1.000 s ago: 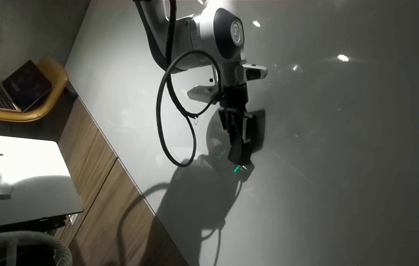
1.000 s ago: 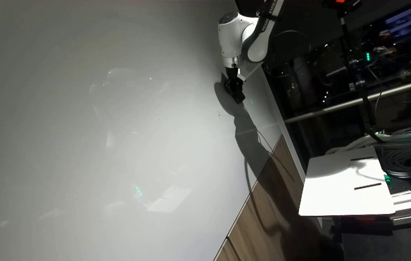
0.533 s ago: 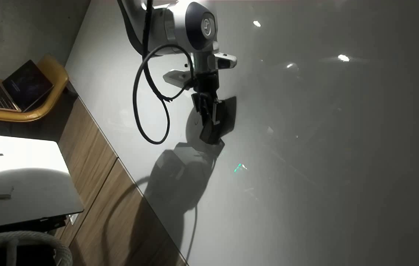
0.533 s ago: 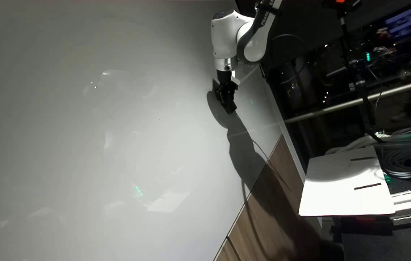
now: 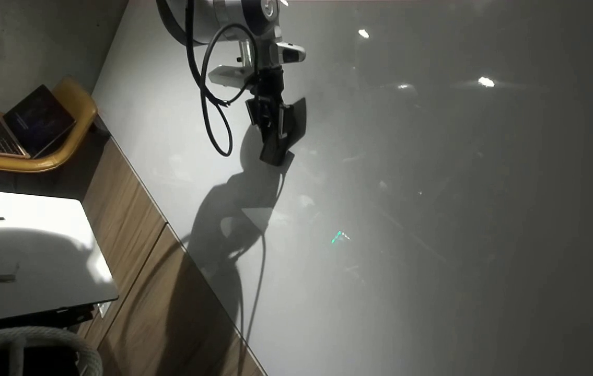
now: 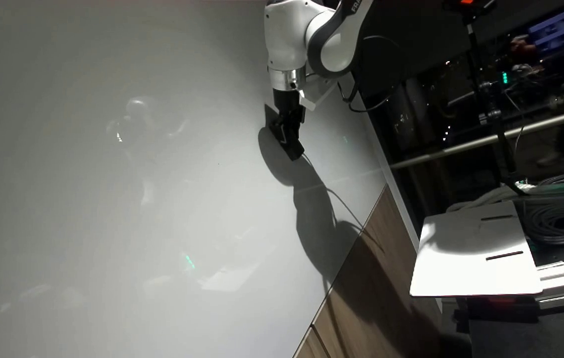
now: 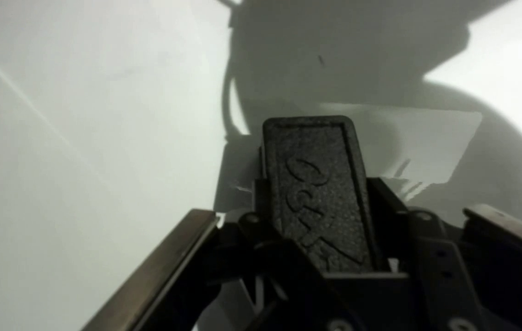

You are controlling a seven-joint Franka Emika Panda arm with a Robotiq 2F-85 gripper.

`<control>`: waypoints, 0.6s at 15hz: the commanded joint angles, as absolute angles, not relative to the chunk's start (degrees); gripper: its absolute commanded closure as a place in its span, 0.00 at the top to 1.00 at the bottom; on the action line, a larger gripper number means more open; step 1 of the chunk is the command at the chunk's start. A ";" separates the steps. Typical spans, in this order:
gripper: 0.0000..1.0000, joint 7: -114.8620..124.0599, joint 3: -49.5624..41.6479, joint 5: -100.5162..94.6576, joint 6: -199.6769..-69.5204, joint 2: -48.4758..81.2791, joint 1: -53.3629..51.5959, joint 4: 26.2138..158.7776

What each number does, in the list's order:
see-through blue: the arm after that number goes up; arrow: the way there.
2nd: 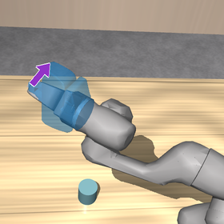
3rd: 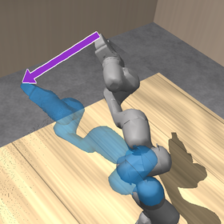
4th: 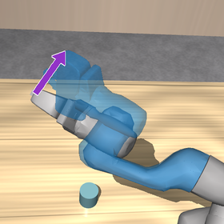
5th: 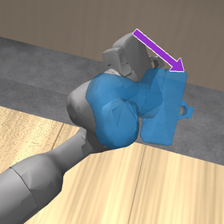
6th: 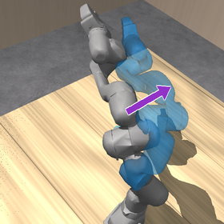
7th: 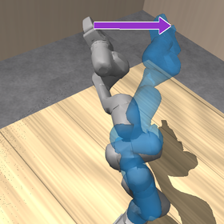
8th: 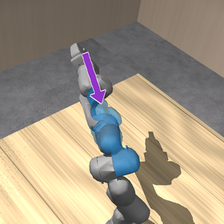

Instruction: Use the duster to wipe the whiteboard

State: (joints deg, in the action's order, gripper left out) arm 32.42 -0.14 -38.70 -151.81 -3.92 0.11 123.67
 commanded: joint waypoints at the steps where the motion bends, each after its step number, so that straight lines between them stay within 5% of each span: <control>1: 0.29 30.18 3.30 -36.62 -150.99 -1.86 -1.90 117.02; 9: 0.29 31.78 10.76 -38.53 -141.92 0.37 -7.24 109.17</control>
